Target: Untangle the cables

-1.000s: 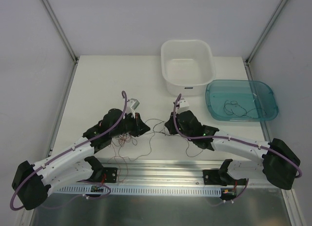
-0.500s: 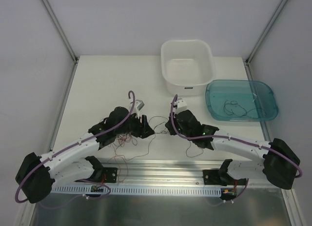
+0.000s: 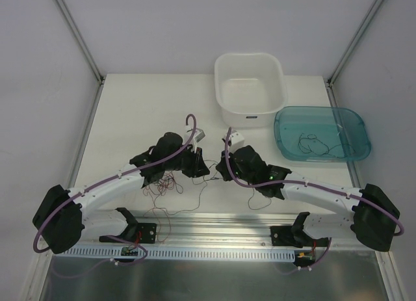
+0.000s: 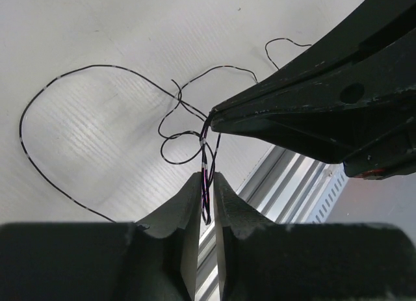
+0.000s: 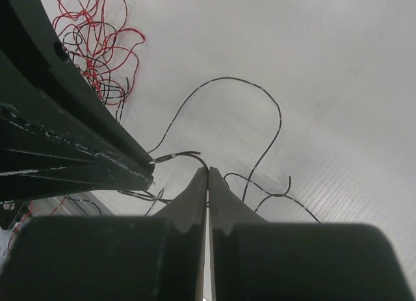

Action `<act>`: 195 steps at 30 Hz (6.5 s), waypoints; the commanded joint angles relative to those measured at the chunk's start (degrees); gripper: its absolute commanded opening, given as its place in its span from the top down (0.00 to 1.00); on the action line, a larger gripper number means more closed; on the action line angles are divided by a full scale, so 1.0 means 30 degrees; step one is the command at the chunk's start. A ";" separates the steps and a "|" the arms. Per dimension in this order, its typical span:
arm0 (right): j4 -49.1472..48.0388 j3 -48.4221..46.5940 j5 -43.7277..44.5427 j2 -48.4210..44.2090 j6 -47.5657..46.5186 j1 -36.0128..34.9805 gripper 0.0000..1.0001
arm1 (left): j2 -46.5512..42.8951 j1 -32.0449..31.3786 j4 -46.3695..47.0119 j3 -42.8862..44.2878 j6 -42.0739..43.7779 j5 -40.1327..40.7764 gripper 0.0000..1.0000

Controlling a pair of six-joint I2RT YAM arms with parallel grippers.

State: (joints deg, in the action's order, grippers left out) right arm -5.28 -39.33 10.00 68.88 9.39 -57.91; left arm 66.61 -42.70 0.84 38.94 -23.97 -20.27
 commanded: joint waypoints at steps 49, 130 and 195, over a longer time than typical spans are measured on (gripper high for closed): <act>0.5302 -0.2855 0.0738 -0.1486 0.3519 0.2458 0.99 | -0.6210 -0.0970 0.1620 -0.3779 -0.3028 0.1894 0.22; -0.1402 0.2272 -0.9838 -0.2282 -0.5677 0.1989 0.34 | -0.4771 -0.3199 -0.5700 0.2430 -0.7714 0.7988 1.00; 0.5627 -0.1743 -1.0365 -0.7083 -0.3892 0.2780 0.99 | -0.6344 0.9024 -0.5296 -0.1082 -0.2672 -0.1885 0.23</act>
State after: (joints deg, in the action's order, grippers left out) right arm 11.49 -42.44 -20.25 47.51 -2.35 -49.84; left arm 52.29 -11.49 -19.84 38.15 -29.91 -21.12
